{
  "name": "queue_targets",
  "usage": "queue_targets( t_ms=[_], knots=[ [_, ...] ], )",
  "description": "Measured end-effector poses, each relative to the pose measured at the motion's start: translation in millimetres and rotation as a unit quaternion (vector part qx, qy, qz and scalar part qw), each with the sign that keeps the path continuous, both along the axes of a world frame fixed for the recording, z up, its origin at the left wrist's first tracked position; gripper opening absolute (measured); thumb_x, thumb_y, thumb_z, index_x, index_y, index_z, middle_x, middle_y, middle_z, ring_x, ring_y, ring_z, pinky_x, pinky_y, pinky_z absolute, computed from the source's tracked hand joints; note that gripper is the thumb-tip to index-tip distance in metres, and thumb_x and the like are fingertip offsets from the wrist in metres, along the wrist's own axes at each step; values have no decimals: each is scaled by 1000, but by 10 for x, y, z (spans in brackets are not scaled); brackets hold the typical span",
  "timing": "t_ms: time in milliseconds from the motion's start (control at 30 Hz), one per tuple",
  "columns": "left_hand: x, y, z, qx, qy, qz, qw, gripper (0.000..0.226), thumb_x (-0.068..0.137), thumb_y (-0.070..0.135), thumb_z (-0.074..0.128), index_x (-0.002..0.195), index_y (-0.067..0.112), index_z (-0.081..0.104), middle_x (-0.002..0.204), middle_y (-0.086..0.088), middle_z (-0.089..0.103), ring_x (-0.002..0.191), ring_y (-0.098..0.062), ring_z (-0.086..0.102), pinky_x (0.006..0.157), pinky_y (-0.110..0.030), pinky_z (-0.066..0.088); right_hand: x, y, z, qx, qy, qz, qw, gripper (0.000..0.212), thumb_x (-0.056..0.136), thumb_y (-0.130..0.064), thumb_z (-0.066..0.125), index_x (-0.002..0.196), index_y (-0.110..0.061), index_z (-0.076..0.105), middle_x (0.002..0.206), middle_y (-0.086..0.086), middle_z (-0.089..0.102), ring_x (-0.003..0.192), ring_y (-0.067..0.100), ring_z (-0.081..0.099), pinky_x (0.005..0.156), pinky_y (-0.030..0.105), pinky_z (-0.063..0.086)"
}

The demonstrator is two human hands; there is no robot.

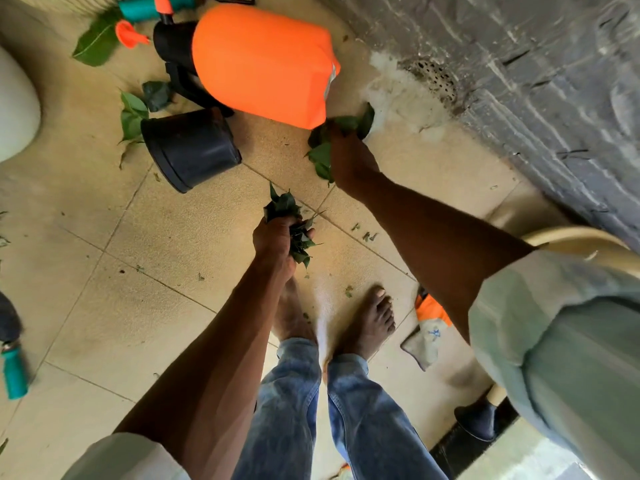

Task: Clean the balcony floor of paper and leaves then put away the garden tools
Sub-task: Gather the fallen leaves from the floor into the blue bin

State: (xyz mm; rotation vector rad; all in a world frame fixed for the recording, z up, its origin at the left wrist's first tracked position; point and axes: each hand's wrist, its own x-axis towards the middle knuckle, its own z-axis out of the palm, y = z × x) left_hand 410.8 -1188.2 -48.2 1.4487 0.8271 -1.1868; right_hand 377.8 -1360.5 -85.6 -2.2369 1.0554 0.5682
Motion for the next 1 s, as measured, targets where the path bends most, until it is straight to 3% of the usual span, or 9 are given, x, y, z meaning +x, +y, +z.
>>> queue_targets(
  t_ms=[133,233,333,467,567,700,833,1000],
  knots=[
    [-22,67,19,2,2,-8,1000,16,82,-9,58,88,5,59,71,-14,60,53,-22,55,50,-29,48,-469,265,-56,-114,4,86,990,29,81,-12,69,109,-7,64,148,22,32,130,39,40,101,49,44],
    [-31,118,14,4,2,-14,1000,15,81,-8,61,90,4,61,74,-16,62,54,-23,57,51,-30,49,-767,342,-111,-128,-20,89,988,20,77,-11,69,96,-5,68,152,22,31,138,44,31,104,57,38],
    [-66,143,19,6,-6,-15,1000,16,80,-9,60,89,4,60,72,-14,63,54,-24,58,51,-30,48,-924,319,-77,-124,-41,104,986,21,83,-1,60,104,-1,65,152,18,33,139,40,31,105,53,41],
    [-120,158,91,4,-9,-22,1000,16,81,-11,59,88,4,59,67,-12,62,52,-23,57,49,-30,47,-1004,287,-9,-87,-28,77,993,46,93,-2,50,138,-7,48,133,17,52,124,33,46,103,42,42],
    [-173,144,194,0,-9,-29,1000,16,83,-11,57,88,4,57,67,-13,59,50,-23,54,47,-29,46,-1075,352,100,-84,-47,-68,993,37,91,-1,52,128,-3,58,122,17,60,115,30,56,94,31,45],
    [-242,142,373,2,-4,-32,999,17,84,-11,54,92,4,57,71,-16,58,49,-23,54,45,-28,46,-1178,440,475,-105,-141,-380,908,18,86,-2,63,101,-4,73,99,11,73,90,20,67,72,17,42],
    [-293,155,596,-5,6,-55,998,16,86,-9,53,94,4,57,75,-16,58,52,-23,54,45,-26,48,-1426,412,757,-15,-135,-577,805,11,82,-13,72,93,-11,74,80,-2,71,68,10,63,62,27,51],
    [-322,192,932,17,4,-65,998,27,88,-3,57,115,1,57,87,-18,61,59,-24,60,46,-25,50,-1647,455,1227,146,-167,-703,676,20,75,7,71,87,-9,69,79,1,67,75,22,63,74,36,54]
  ],
)
